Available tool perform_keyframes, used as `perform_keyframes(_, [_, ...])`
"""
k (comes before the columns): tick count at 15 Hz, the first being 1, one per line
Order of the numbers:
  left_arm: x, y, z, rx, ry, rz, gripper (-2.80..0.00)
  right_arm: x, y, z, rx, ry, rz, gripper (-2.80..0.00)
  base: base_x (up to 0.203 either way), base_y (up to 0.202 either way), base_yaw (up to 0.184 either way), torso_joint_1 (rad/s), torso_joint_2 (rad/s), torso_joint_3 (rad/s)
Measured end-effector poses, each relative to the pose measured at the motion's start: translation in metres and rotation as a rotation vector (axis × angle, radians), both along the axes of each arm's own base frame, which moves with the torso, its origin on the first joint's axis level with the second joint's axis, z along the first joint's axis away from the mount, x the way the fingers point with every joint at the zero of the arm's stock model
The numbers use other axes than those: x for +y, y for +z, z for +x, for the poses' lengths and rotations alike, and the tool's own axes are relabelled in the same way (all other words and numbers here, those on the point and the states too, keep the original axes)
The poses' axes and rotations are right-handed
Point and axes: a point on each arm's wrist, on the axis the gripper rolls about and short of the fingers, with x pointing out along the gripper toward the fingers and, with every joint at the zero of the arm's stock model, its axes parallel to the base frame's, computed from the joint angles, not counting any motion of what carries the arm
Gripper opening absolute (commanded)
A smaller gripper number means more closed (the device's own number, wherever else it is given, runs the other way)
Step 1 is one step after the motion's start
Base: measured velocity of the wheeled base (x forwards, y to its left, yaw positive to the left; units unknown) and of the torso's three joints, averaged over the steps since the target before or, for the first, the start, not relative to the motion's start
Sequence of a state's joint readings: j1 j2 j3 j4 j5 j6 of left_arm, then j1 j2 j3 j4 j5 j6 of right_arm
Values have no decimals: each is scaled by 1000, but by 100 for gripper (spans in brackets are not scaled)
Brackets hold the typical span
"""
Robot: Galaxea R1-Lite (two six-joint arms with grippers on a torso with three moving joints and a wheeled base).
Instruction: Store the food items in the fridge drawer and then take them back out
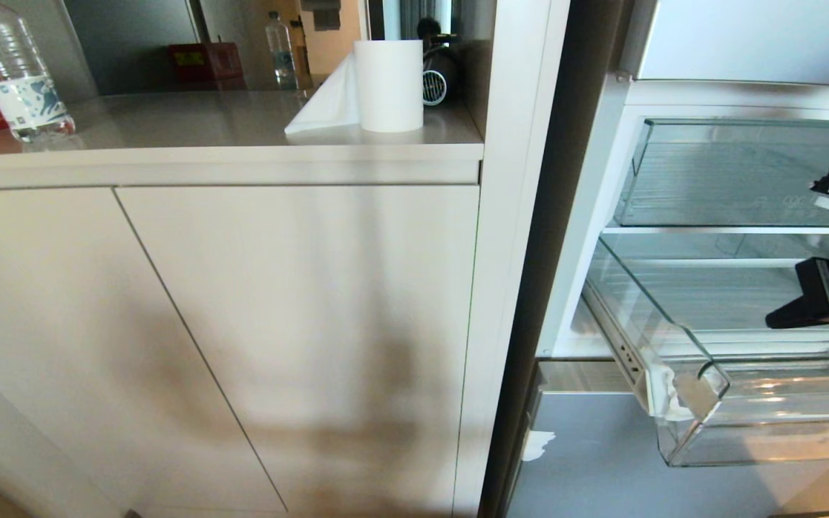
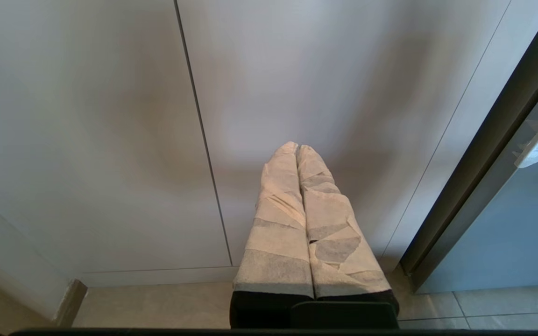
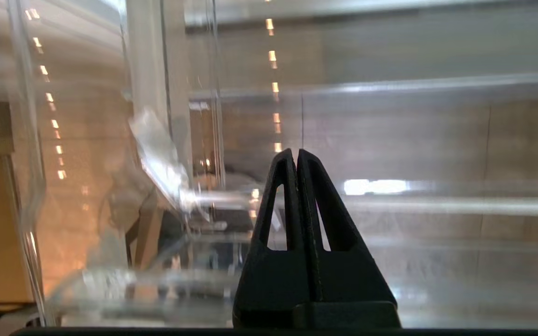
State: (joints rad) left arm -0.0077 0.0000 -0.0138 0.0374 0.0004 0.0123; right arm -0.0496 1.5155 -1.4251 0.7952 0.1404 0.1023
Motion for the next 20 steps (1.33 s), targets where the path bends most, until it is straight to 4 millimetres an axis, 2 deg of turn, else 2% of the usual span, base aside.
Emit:
perform_keyframes(12, [0,0,0,0,0,0,-280,-10,0,-51,-27,-12,-50,-280,0,0,0,0,0,0])
perform_keyframes(16, [0,0,0,0,0,0,-280,-8,4,-67,-31,-5,-58,-280,0,0,0,0,0,0])
perform_keyframes(20, [0,0,0,0,0,0,-280,-7,14,-76,-112,-15,-61,-280,0,0,0,0,0,0])
